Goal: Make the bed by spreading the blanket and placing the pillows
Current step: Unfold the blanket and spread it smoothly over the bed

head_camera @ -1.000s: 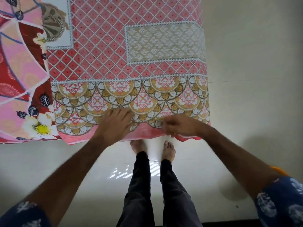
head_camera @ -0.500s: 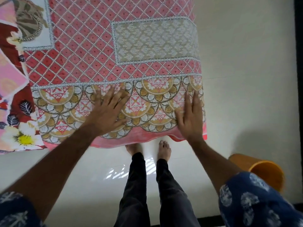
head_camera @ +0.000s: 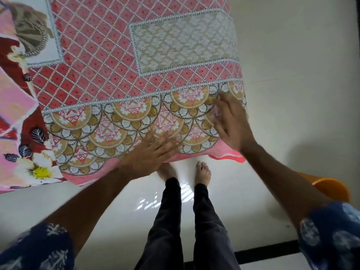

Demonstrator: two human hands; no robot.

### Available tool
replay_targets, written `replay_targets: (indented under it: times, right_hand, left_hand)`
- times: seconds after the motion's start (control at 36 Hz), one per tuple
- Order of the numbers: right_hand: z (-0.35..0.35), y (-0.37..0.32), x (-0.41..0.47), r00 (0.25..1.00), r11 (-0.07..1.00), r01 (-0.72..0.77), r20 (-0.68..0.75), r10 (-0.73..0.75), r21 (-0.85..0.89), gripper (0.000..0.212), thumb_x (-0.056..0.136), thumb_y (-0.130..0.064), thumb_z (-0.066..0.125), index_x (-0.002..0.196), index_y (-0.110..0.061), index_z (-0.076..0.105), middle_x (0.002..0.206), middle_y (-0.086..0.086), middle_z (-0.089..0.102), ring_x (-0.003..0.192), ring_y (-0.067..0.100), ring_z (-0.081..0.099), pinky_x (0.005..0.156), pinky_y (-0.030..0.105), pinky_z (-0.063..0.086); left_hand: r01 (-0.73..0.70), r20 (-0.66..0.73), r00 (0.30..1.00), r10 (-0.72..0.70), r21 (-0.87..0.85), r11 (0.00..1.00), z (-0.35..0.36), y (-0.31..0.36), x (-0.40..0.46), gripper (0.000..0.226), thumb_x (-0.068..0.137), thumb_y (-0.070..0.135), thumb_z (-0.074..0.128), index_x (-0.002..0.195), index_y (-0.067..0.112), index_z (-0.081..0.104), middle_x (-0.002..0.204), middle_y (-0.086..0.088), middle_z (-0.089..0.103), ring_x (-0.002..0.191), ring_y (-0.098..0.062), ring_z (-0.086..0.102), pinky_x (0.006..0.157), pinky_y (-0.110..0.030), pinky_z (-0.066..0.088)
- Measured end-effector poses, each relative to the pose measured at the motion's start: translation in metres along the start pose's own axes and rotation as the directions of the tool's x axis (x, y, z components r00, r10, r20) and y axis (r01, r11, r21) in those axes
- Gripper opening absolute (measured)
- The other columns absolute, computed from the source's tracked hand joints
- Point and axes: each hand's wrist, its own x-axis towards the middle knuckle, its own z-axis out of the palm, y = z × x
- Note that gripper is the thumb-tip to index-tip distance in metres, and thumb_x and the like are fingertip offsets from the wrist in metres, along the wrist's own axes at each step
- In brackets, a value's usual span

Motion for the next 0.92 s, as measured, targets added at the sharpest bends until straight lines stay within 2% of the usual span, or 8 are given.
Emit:
replay_targets:
  times: [0.22,0.28,0.36,0.44,0.5,0.58,0.75,0.92]
  right_hand:
    - [0.033,-0.043,0.122,0.981,0.96,0.09,0.192,-0.039,-0.266,0.072,0.107,-0.057,0.027,0.163,-0.014,0.014,0.17,0.011,0.011,0.158,0.03,0.008,0.126,0.057,0.007]
    - [0.041,-0.052,0.119,0.971,0.93,0.124,0.235,-0.042,-0.347,0.076,0.106,-0.06,0.021,0.163,-0.012,0.007,0.171,0.012,0.006,0.158,0.03,0.004,0.124,0.06,0.007]
    - [0.051,-0.068,0.089,0.934,0.888,0.266,0.328,-0.14,-0.376,0.082,0.104,-0.063,0.024,0.163,-0.01,0.003,0.171,0.012,-0.003,0.158,0.03,0.001,0.124,0.061,0.008]
    - [0.059,-0.083,0.039,0.839,0.804,0.478,0.455,-0.299,-0.353,0.087,0.101,-0.067,0.025,0.163,-0.011,0.003,0.17,0.014,-0.003,0.158,0.033,0.0,0.123,0.063,0.009]
    - [0.063,-0.09,0.006,0.77,0.759,0.57,0.529,-0.358,-0.317,0.09,0.099,-0.07,0.028,0.163,-0.011,0.004,0.17,0.014,0.0,0.157,0.034,0.001,0.123,0.064,0.008]
    - [0.069,-0.1,-0.036,0.692,0.728,0.644,0.584,-0.423,-0.235,0.092,0.098,-0.073,0.033,0.163,-0.013,0.008,0.171,0.011,0.003,0.158,0.033,0.003,0.122,0.065,0.011]
    - [0.062,-0.117,-0.049,0.693,0.76,0.617,0.598,-0.402,-0.204,0.088,0.099,-0.071,0.033,0.163,-0.014,0.013,0.171,0.009,0.007,0.158,0.033,0.003,0.121,0.064,0.016]
    - [0.048,-0.116,-0.04,0.632,0.732,0.663,0.643,-0.432,-0.16,0.08,0.102,-0.062,0.033,0.163,-0.016,0.01,0.171,0.008,0.002,0.158,0.031,0.0,0.124,0.06,0.006]
  left_hand:
    - [-0.309,0.051,0.95,0.307,0.021,0.951,0.006,-0.005,-0.059,0.074,0.099,0.041,0.049,0.16,0.017,0.016,0.168,-0.013,0.005,0.154,-0.036,0.004,0.119,-0.066,0.013]
    - [-0.227,-0.001,0.974,0.228,0.055,0.972,0.003,-0.018,-0.074,0.067,0.1,0.04,0.044,0.159,0.017,0.021,0.167,-0.013,0.011,0.154,-0.036,0.01,0.119,-0.066,0.015]
    - [0.127,-0.083,0.989,-0.124,0.03,0.991,-0.004,-0.049,-0.087,0.06,0.105,0.046,0.028,0.158,0.018,0.025,0.166,-0.014,0.018,0.151,-0.036,0.021,0.117,-0.067,0.017]
    - [0.52,0.014,0.852,-0.523,-0.123,0.845,-0.003,-0.076,-0.104,0.065,0.105,0.051,0.017,0.16,0.017,0.017,0.168,-0.012,0.009,0.154,-0.034,0.01,0.12,-0.064,0.007]
    - [0.644,0.096,0.764,-0.638,-0.154,0.749,0.001,-0.082,-0.117,0.07,0.103,0.058,0.005,0.161,0.019,0.01,0.168,-0.011,0.002,0.155,-0.034,0.002,0.12,-0.064,0.005]
    - [0.675,0.116,0.737,-0.666,-0.171,0.718,0.008,-0.075,-0.126,0.072,0.102,0.062,0.01,0.161,0.022,0.004,0.168,-0.011,-0.002,0.154,-0.037,-0.002,0.118,-0.067,0.007]
    - [0.712,0.12,0.702,-0.702,-0.136,0.689,0.014,-0.05,-0.13,0.087,0.096,0.074,0.023,0.161,0.02,0.005,0.167,-0.018,-0.002,0.152,-0.046,-0.002,0.113,-0.073,0.006]
    - [0.535,0.136,0.84,-0.525,-0.041,0.844,0.002,-0.022,-0.134,0.086,0.094,0.069,0.035,0.161,0.025,0.001,0.167,-0.019,-0.003,0.15,-0.05,-0.002,0.111,-0.076,0.009]
